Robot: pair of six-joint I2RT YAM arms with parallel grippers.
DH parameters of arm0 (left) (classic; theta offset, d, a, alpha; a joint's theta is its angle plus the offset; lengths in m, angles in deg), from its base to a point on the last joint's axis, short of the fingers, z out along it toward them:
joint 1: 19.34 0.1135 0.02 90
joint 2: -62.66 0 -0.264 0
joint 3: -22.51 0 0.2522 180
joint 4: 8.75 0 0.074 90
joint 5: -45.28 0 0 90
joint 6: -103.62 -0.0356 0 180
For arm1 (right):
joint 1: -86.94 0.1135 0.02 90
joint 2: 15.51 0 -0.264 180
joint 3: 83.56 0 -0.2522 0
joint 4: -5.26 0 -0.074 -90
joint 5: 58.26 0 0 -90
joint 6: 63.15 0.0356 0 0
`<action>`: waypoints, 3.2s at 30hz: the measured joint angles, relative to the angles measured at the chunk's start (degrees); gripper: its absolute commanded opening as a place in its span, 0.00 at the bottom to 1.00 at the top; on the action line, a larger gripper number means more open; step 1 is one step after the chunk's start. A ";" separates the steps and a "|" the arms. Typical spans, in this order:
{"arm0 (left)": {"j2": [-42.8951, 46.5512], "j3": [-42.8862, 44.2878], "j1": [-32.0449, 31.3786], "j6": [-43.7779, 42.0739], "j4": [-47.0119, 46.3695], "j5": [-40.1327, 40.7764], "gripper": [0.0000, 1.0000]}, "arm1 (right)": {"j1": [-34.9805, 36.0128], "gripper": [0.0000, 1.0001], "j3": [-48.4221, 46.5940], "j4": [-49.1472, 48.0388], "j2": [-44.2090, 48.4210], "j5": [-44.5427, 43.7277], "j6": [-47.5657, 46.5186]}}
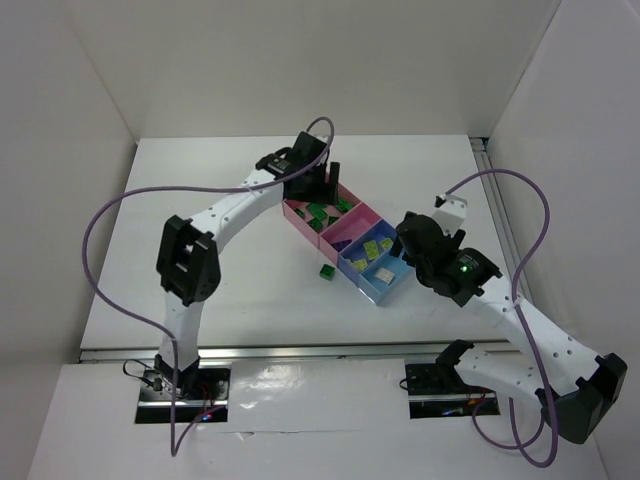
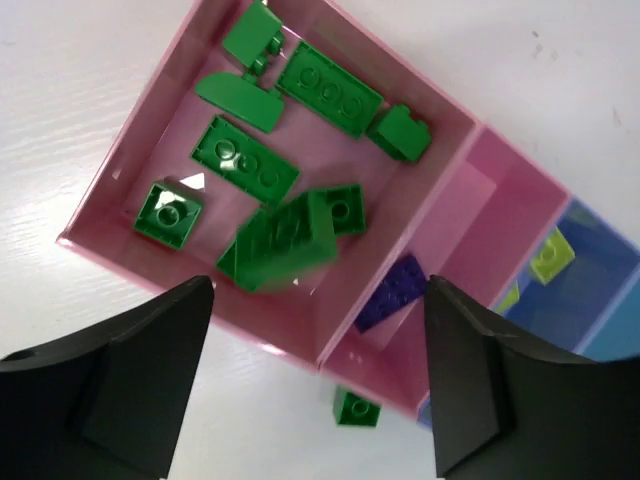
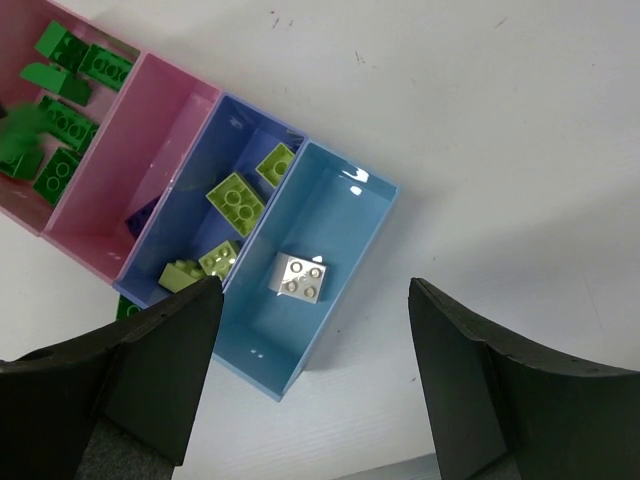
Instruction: Sort the legos into containers by color
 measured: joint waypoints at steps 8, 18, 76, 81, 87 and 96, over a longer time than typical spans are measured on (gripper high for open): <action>-1.66 -2.05 -1.22 1.07 3.78 3.06 0.92 | -0.02 0.82 0.00 0.22 0.94 0.00 0.04; 15.39 -32.52 -7.93 2.69 -2.56 0.61 0.89 | -0.02 0.82 0.35 -0.48 0.09 1.09 -0.48; -5.84 3.17 -2.14 6.88 -2.97 10.84 0.84 | -0.02 0.82 1.03 -0.61 1.90 1.75 -0.59; -5.29 1.62 -1.97 6.97 1.60 10.71 0.90 | -0.02 0.95 1.03 -0.55 2.21 1.18 -0.39; 10.21 -8.35 -1.95 6.86 2.43 9.33 0.90 | -0.04 1.00 -0.26 -0.46 0.39 0.33 -0.61; 33.03 -21.92 5.14 6.93 2.03 13.53 0.90 | -0.48 1.00 -6.56 2.45 -7.98 -5.11 2.01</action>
